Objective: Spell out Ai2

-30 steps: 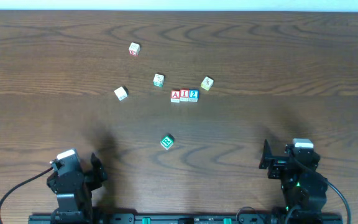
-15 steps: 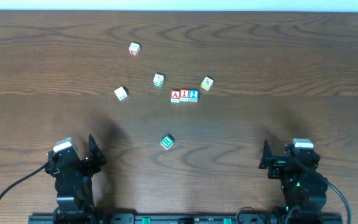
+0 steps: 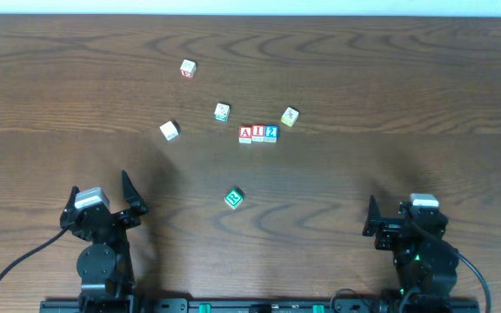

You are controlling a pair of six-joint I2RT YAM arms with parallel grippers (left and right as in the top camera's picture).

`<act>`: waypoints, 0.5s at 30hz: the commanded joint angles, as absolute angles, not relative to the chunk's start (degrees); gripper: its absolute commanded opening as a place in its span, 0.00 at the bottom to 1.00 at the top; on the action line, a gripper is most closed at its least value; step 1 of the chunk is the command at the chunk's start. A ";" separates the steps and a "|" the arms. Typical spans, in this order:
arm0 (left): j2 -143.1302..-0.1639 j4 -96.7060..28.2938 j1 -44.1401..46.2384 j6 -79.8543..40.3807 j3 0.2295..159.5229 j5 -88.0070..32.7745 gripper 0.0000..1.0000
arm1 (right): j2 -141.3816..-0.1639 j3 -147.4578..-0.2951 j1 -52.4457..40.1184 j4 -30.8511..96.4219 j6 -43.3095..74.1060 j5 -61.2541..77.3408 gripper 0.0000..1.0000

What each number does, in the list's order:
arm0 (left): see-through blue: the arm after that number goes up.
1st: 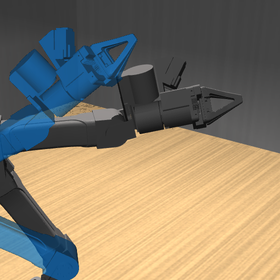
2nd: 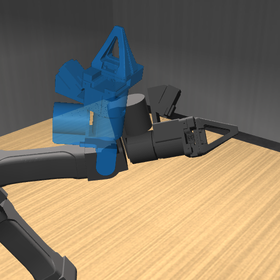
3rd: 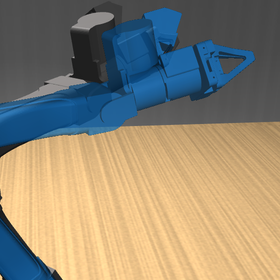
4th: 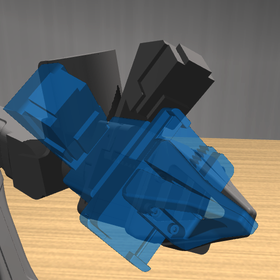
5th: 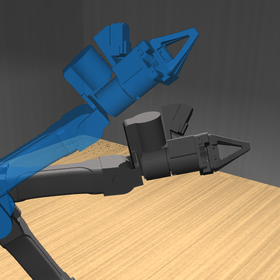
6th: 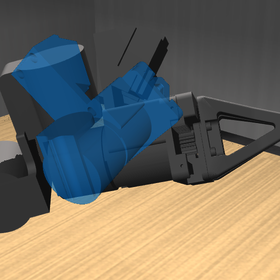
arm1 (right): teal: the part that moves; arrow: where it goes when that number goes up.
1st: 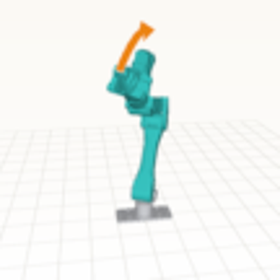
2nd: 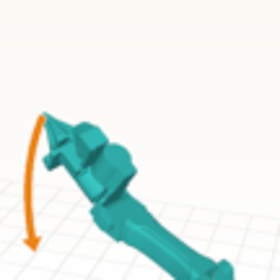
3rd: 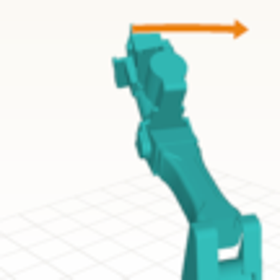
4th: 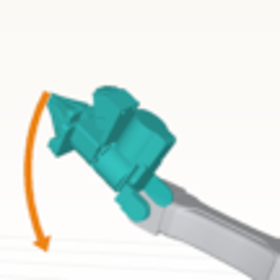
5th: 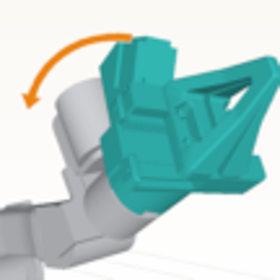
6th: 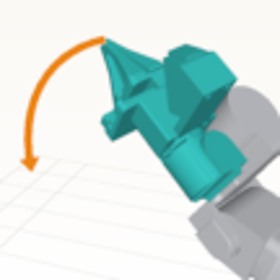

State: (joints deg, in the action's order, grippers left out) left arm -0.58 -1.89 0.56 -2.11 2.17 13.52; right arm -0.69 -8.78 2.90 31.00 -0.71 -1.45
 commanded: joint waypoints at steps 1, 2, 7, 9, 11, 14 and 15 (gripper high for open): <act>-0.25 -3.16 0.78 3.77 0.25 13.91 0.95 | -0.32 -8.34 3.31 31.20 -1.34 -1.43 0.99; -0.25 -3.16 0.80 3.70 0.25 13.89 0.95 | -0.32 -8.34 3.31 31.20 -1.34 -1.43 0.99; -0.25 -3.18 0.80 3.66 0.27 10.09 0.95 | -0.32 -8.34 3.31 31.22 -1.37 -1.45 0.99; -0.25 -3.18 0.78 3.68 0.27 10.04 0.96 | -0.32 -8.34 3.31 31.20 -1.34 -1.43 0.99; -0.25 -3.18 0.78 3.68 0.27 10.04 0.95 | -0.32 -8.34 3.31 31.20 -1.37 -1.45 0.99; -0.25 -3.16 0.78 3.68 0.27 10.04 0.95 | -0.32 -8.34 3.31 31.24 -1.34 -1.43 0.99; -0.25 -3.18 0.78 3.68 0.27 10.04 0.95 | -0.32 -8.34 3.31 31.22 -1.34 -1.45 0.99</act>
State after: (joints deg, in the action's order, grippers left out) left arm -0.58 -2.00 0.56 2.98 2.17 10.90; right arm -0.69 -8.78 2.90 30.98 -0.71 -1.45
